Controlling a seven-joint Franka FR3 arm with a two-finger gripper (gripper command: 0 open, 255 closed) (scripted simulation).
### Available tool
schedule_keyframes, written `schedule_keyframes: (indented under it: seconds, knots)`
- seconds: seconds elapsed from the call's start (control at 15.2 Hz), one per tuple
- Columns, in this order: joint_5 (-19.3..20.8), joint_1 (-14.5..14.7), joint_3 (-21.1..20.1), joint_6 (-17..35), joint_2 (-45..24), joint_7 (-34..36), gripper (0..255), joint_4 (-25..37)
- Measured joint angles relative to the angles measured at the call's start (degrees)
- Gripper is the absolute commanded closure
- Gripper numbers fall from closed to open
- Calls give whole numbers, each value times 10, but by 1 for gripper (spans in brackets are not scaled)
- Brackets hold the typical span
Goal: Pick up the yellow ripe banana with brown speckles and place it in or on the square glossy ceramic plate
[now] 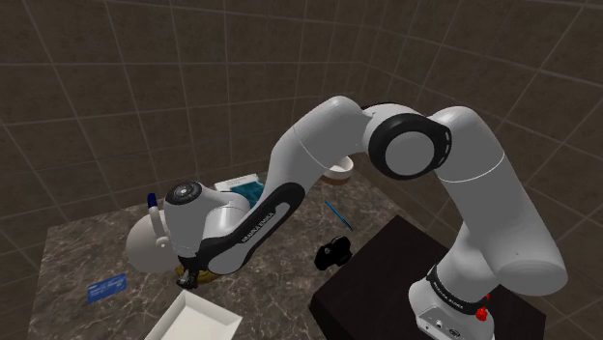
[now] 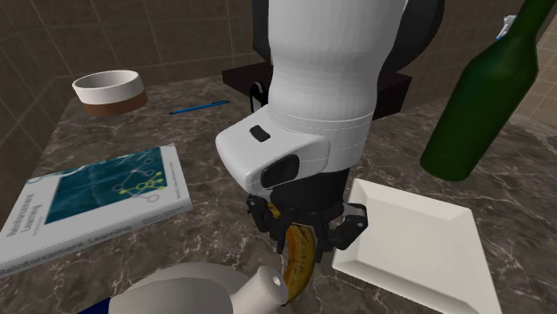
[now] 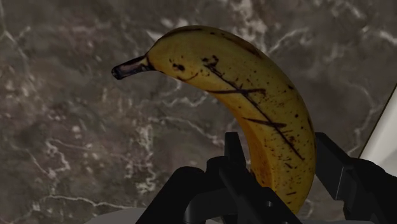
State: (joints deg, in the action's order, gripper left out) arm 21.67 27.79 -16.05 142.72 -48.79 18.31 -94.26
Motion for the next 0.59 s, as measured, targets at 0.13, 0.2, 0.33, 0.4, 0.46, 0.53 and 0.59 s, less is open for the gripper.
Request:
schedule_keyframes:
  seconds: [0.13,0.2,0.33,0.4,0.46,0.53,0.59]
  knots:
    - [0,0,0,0,0,0,255,0]
    - [0,0,0,0,0,0,255,0]
    - [0,0,0,0,0,0,255,0]
    - [-1,-1,-1,-2,2,-1,255,-1]
    - [-2,-1,-2,-5,6,-1,255,-2]
    - [-3,-3,-4,-9,11,-3,255,-3]
    - [-5,-5,-6,-12,18,-3,255,-8]
